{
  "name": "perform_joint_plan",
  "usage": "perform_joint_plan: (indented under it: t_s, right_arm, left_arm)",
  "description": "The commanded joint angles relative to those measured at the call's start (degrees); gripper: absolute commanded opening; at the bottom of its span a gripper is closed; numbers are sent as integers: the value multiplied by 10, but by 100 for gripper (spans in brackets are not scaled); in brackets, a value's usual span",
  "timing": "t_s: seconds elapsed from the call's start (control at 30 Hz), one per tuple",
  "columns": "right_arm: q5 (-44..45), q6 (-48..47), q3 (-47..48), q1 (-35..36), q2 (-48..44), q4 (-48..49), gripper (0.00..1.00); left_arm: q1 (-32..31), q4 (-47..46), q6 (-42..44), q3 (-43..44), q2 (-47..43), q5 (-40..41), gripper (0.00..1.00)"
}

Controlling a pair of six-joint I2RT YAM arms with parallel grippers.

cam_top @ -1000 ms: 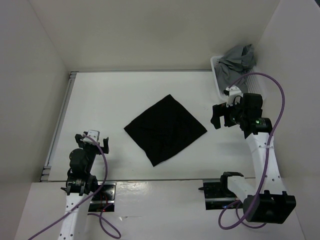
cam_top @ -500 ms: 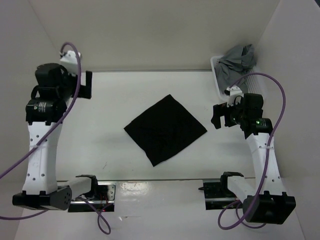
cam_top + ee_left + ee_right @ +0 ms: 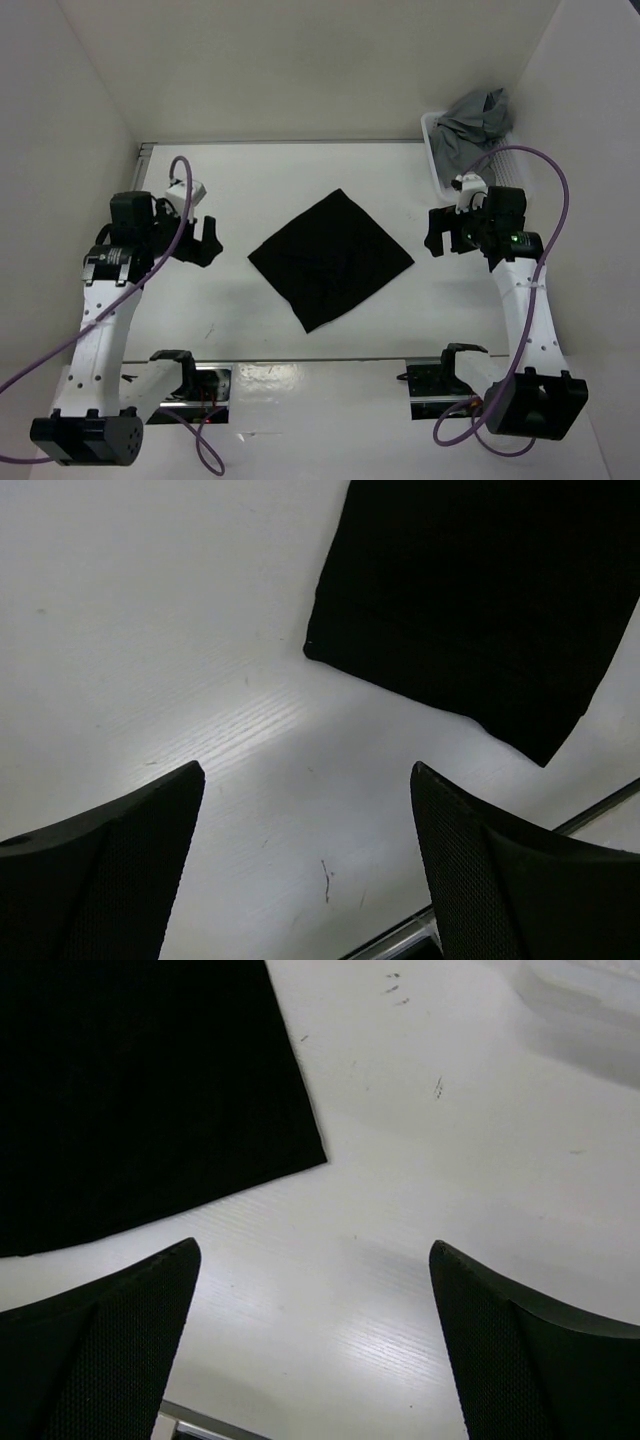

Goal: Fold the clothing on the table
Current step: Flatten the skirt out

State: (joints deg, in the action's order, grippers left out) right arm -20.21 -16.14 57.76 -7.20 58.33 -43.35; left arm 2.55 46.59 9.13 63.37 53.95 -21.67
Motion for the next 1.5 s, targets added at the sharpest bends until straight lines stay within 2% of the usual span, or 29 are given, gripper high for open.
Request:
perform_joint_plan:
  t_s: [0.0, 0.1, 0.23, 0.4, 0.6, 0.73, 1.03, 1.13, 1.2, 1.47]
  right_arm:
    - [4, 4, -2, -19, 8, 16, 99]
    - [4, 4, -2, -40, 14, 16, 99]
    - [-1, 4, -2, -66, 14, 16, 99]
    - [-11, -1, 3, -90, 8, 11, 99]
    - [-29, -17, 3, -95, 8, 5, 99]
    - [-35, -22, 16, -63, 8, -7, 99]
    - [-43, -16, 32, 0, 67, 7, 99]
    - [-10, -10, 21, 38, 86, 23, 99]
    - [16, -4, 21, 82, 99, 28, 99]
    - [85, 20, 51, 175, 201, 53, 99]
  left_arm:
    - [-39, -107, 11, -40, 46, -26, 88]
    - [-94, -129, 41, -39, 114, -4, 86]
    - [-120, -162, 99, -39, 191, 1, 82]
    - [-133, -185, 158, -27, 280, -4, 73]
    - [-133, -206, 178, -11, 369, 16, 64]
    - [-133, -211, 172, -5, 406, 16, 56]
    - [-133, -236, 150, 0, 433, 16, 53]
    - [-133, -230, 137, 12, 449, 16, 50]
    - [-139, -230, 137, 12, 463, 22, 43]
    - [-144, -225, 126, 12, 491, 53, 27]
